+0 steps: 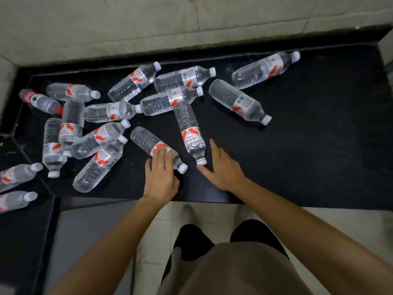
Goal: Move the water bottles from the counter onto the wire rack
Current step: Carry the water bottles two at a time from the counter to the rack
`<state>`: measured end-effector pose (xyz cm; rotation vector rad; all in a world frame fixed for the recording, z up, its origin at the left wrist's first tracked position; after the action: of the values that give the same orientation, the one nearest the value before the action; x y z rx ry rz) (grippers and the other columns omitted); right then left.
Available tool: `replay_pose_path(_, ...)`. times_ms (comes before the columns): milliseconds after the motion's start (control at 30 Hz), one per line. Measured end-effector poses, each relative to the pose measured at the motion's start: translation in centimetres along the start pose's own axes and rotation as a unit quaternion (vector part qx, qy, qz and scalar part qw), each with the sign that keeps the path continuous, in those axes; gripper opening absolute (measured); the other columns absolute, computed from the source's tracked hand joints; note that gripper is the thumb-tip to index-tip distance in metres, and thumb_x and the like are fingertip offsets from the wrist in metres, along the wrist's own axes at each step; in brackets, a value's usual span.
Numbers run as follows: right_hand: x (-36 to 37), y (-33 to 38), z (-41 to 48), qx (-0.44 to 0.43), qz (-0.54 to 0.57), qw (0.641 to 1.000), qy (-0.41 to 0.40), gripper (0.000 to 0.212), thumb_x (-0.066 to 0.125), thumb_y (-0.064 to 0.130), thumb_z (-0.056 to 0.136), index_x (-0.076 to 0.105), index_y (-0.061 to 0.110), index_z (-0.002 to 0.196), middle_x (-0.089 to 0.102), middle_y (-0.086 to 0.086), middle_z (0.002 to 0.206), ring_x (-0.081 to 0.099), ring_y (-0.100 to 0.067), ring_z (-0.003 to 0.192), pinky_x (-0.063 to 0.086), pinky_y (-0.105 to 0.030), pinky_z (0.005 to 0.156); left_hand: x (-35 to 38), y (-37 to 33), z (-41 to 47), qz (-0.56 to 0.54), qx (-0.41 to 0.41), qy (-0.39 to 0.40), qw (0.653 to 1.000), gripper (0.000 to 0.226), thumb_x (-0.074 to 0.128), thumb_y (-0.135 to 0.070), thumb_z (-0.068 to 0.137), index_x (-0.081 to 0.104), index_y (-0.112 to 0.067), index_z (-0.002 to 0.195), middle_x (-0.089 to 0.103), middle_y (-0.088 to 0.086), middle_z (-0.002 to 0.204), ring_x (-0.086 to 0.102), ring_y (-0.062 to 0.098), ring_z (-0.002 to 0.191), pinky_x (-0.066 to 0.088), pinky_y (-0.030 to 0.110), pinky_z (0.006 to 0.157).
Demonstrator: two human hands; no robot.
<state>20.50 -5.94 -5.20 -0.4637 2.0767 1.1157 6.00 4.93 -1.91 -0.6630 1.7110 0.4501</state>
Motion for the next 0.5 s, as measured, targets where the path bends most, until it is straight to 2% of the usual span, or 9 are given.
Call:
replay_pose_path(100, 1.5, 0.4, 1.6, 0.043, 0.035, 0.998, 0.022, 0.098, 0.052, 0.068, 0.091, 0.007, 0.016, 0.161, 0.043, -0.013, 0.151, 0.050, -0.029, 0.132, 0.048, -0.046, 0.101, 0.5, 1.5, 2.8, 0.045, 0.038, 0.028, 0.998, 0.089, 0.076, -0.013, 0.070, 0.038, -0.008, 0.151, 0.027, 0.026, 0.160, 0.019, 0.041, 0.151, 0.016, 0.068, 0.115)
replay_pose_path(200, 2.1, 0.4, 2.5, 0.104, 0.094, 0.990, 0.020, 0.092, 0.060, 0.060, 0.091, 0.015, 0.016, 0.158, 0.050, -0.010, 0.147, 0.057, -0.029, 0.125, 0.051, -0.040, 0.095, 1.4, 2.3, 5.5, 0.089, 0.119, 0.080, 0.986, 0.086, 0.080, -0.029, 0.070, 0.046, -0.013, 0.147, 0.038, 0.020, 0.157, 0.025, 0.038, 0.151, 0.008, 0.072, 0.114)
replay_pose_path(267, 2.2, 0.1, 2.9, 0.142, 0.143, 0.979, 0.010, 0.083, 0.061, 0.047, 0.096, 0.016, 0.018, 0.158, 0.058, -0.011, 0.140, 0.062, -0.030, 0.117, 0.051, -0.036, 0.087, 1.6, 2.3, 6.7, 0.090, 0.175, 0.089, 0.976, 0.083, 0.083, -0.036, 0.065, 0.054, -0.016, 0.140, 0.055, 0.014, 0.143, 0.038, 0.037, 0.143, 0.011, 0.075, 0.111)
replay_pose_path(367, 2.9, -0.3, 2.5, 0.173, 0.302, 0.937, 0.014, 0.078, 0.065, 0.034, 0.097, 0.020, 0.022, 0.159, 0.063, -0.009, 0.135, 0.066, -0.023, 0.112, 0.050, -0.027, 0.088, 1.0, 2.4, 8.1, 0.054, 0.232, 0.052, 0.970, 0.074, 0.087, -0.045, 0.058, 0.066, -0.021, 0.125, 0.067, 0.006, 0.112, 0.059, 0.034, 0.116, 0.019, 0.078, 0.107)
replay_pose_path(433, 2.1, -1.0, 2.0, 0.183, 0.335, 0.924, -0.018, 0.070, 0.068, 0.035, 0.095, 0.032, 0.024, 0.155, 0.068, -0.004, 0.124, 0.069, -0.014, 0.098, 0.050, -0.018, 0.081, 0.0, 2.4, 8.8, 0.016, 0.242, 0.022, 0.970, 0.065, 0.087, -0.051, 0.058, 0.070, -0.023, 0.114, 0.068, 0.003, 0.103, 0.065, 0.031, 0.104, 0.025, 0.076, 0.105)
replay_pose_path(500, 0.0, -2.1, 1.4, 0.213, 0.324, 0.918, -0.090, 0.055, 0.068, 0.040, 0.094, 0.049, 0.024, 0.143, 0.070, 0.004, 0.110, 0.068, -0.012, 0.092, 0.048, -0.015, 0.079, -1.4, 2.5, 9.9, -0.043, 0.227, 0.013, 0.973, 0.061, 0.083, -0.056, 0.061, 0.070, -0.023, 0.111, 0.069, 0.002, 0.104, 0.066, 0.028, 0.103, 0.030, 0.070, 0.108)
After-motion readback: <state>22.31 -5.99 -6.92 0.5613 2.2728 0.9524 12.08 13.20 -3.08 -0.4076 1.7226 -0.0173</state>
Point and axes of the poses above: each hand's wrist, its own z-axis towards the middle knuckle, its own x-axis out of the palm, y = z × x, the point moved 8 cm from there along z, towards the middle knuckle
